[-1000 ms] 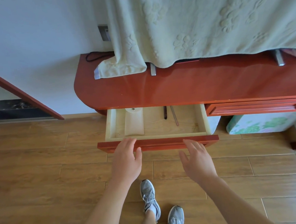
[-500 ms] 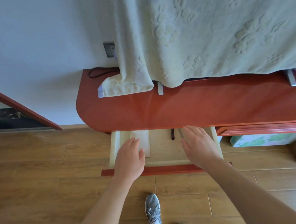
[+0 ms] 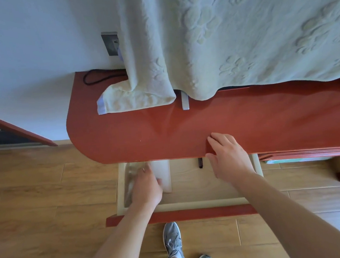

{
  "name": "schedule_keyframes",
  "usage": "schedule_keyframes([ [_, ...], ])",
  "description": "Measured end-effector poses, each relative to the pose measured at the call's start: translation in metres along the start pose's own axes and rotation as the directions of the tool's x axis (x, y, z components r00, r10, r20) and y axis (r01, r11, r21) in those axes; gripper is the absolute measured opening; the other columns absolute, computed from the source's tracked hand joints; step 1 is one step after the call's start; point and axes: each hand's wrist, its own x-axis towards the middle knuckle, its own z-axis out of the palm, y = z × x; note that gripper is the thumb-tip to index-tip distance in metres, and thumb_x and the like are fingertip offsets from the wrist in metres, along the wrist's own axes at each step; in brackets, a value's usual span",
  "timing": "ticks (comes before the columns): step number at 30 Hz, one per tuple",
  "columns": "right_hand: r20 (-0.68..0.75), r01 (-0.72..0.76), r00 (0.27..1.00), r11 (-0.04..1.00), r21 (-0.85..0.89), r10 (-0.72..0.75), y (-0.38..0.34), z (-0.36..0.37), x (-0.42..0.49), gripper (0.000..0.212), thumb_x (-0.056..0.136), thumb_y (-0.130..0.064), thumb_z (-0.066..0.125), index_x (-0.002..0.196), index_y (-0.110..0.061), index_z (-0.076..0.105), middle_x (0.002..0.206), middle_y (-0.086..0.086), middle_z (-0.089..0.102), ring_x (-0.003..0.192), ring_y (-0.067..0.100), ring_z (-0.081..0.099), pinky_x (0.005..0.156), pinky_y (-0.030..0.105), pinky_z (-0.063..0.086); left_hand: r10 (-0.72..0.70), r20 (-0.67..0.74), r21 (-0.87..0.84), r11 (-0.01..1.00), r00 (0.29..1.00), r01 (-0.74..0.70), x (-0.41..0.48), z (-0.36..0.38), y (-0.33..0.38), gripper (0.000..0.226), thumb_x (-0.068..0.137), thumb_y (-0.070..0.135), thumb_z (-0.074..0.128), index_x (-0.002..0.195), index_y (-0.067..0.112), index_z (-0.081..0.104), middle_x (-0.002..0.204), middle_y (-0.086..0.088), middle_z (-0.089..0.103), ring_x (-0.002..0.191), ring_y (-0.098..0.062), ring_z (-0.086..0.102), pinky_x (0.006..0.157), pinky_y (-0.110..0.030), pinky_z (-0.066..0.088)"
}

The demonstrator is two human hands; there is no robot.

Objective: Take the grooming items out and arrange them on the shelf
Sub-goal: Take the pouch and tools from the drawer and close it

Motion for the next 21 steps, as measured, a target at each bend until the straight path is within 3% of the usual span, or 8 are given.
schedule_keyframes([
  [6, -0.020, 0.009, 1.000, 1.000, 0.009, -0.009, 0.004, 0.003, 0.003, 0.044, 0.083, -0.022, 0.073, 0.122, -0.007, 0.062, 0.130, 0.005, 0.057, 0.121, 0.027, 0.051, 0.081, 0.040, 0.055, -0.060, 0.002, -0.078, 0.995, 0.998, 0.060, 0.009, 0.004, 0.001, 0.075, 0.092, 0.029, 0.064, 0.151, 0.016, 0.020, 0.130, -0.014, 0.053, 0.117, -0.029, 0.056, 0.090, -0.036, 0.052],
  [9, -0.037, 0.008, 0.999, 1.000, 0.024, -0.008, 0.005, 0.006, 0.002, 0.044, 0.081, -0.020, 0.075, 0.121, -0.007, 0.062, 0.129, 0.004, 0.058, 0.120, 0.028, 0.052, 0.080, 0.039, 0.056, -0.088, -0.030, -0.174, 0.981, 0.996, 0.081, 0.007, -0.001, 0.005, 0.072, 0.088, 0.027, 0.068, 0.146, 0.022, 0.026, 0.105, -0.005, 0.062, 0.091, -0.023, 0.063, 0.072, -0.037, 0.055],
  [13, -0.048, 0.008, 0.999, 0.999, 0.036, -0.007, 0.005, 0.008, 0.002, 0.044, 0.081, -0.021, 0.074, 0.122, -0.007, 0.062, 0.129, 0.004, 0.058, 0.121, 0.027, 0.051, 0.080, 0.041, 0.056, -0.126, -0.074, -0.238, 0.966, 0.989, 0.105, -0.003, -0.007, 0.012, 0.063, 0.088, 0.024, 0.066, 0.142, 0.024, 0.033, 0.079, 0.005, 0.060, 0.060, -0.013, 0.059, 0.051, -0.030, 0.045],
  [15, -0.042, 0.002, 0.999, 0.999, 0.040, 0.000, 0.006, 0.008, 0.002, 0.045, 0.083, -0.022, 0.073, 0.123, -0.007, 0.061, 0.131, 0.003, 0.057, 0.122, 0.026, 0.050, 0.082, 0.041, 0.056, -0.148, -0.070, -0.325, 0.938, 0.987, 0.117, -0.008, -0.009, 0.015, 0.062, 0.088, 0.022, 0.066, 0.143, 0.024, 0.036, 0.097, 0.000, 0.068, 0.066, -0.015, 0.065, 0.056, -0.031, 0.052],
  [17, -0.040, -0.002, 0.999, 0.999, 0.046, 0.004, 0.007, 0.008, 0.001, 0.045, 0.084, -0.022, 0.072, 0.124, -0.008, 0.061, 0.132, 0.003, 0.057, 0.123, 0.026, 0.049, 0.083, 0.041, 0.055, -0.157, -0.047, -0.438, 0.891, 0.986, 0.121, -0.015, -0.013, 0.017, 0.065, 0.089, 0.021, 0.067, 0.146, 0.021, 0.036, 0.130, -0.002, 0.061, 0.083, -0.017, 0.067, 0.066, -0.031, 0.054],
  [21, -0.027, -0.019, 0.999, 0.998, 0.059, 0.020, 0.004, 0.006, 0.001, 0.045, 0.087, -0.023, 0.068, 0.128, -0.008, 0.058, 0.136, 0.003, 0.054, 0.127, 0.025, 0.045, 0.088, 0.041, 0.053, -0.198, -0.033, -0.548, 0.823, 0.980, 0.148, -0.027, -0.019, 0.015, 0.064, 0.086, 0.027, 0.070, 0.143, 0.018, 0.041, 0.131, -0.004, 0.059, 0.093, -0.018, 0.061, 0.070, -0.030, 0.054],
])
